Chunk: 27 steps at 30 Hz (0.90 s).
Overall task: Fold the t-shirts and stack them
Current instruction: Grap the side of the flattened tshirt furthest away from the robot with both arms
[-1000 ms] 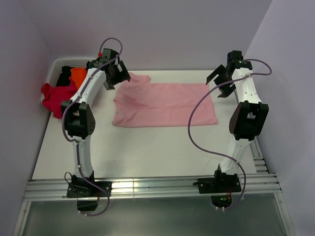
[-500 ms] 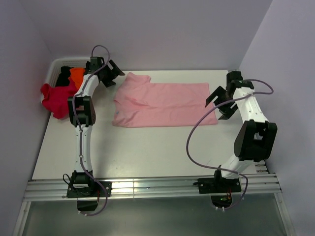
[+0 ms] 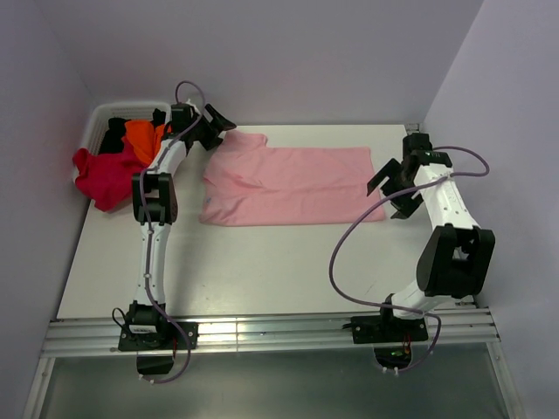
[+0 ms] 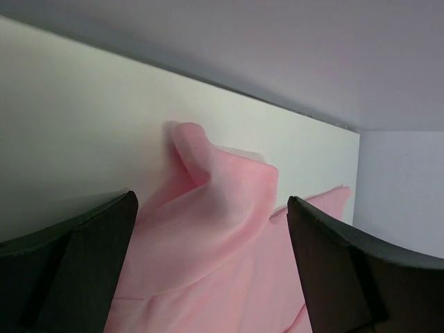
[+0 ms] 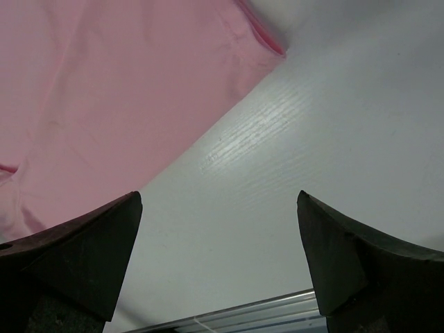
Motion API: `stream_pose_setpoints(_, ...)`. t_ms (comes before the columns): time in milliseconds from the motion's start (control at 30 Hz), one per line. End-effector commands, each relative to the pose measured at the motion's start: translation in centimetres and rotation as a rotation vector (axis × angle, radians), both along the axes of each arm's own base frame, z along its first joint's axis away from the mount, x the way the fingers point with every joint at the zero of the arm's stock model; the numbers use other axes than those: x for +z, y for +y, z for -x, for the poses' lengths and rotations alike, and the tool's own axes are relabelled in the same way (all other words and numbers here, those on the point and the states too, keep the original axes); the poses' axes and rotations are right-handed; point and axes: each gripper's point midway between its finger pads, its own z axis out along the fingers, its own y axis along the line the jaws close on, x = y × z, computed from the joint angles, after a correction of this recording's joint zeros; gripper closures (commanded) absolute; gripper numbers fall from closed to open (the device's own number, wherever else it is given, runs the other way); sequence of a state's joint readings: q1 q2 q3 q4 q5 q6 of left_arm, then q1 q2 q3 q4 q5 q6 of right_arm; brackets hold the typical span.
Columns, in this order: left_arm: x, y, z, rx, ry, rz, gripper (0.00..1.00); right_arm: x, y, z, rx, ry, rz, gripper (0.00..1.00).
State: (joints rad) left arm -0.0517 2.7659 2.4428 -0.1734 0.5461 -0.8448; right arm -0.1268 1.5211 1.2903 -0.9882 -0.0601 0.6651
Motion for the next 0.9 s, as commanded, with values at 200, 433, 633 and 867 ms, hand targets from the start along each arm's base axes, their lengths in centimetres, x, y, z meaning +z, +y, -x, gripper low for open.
stream_pose_setpoints(200, -3.5, -3.1, 0.8, 0.005, 0.063, -0.023, 0.36, -0.9, 0.8, -8.8, 0.045, -0.119, -0.033, 0.04)
stream_pose_setpoints(433, -3.5, -2.1, 0.7, 0.035, 0.071, -0.008, 0.79, -0.5, 1.7, -16.4, 0.101, -0.244, -0.050, 0.08)
stream_pose_setpoints(633, -0.4, -0.3, 2.0, 0.055, 0.088, -0.019, 1.00, -1.0, 0.4, -24.5, 0.052, -0.318, -0.015, 0.09)
stream_pose_setpoints(867, 1.3, -0.4, 3.7, 0.035, 0.100, -0.027, 1.00, -4.3, -0.5, -29.0, -0.057, -0.328, -0.028, 0.12)
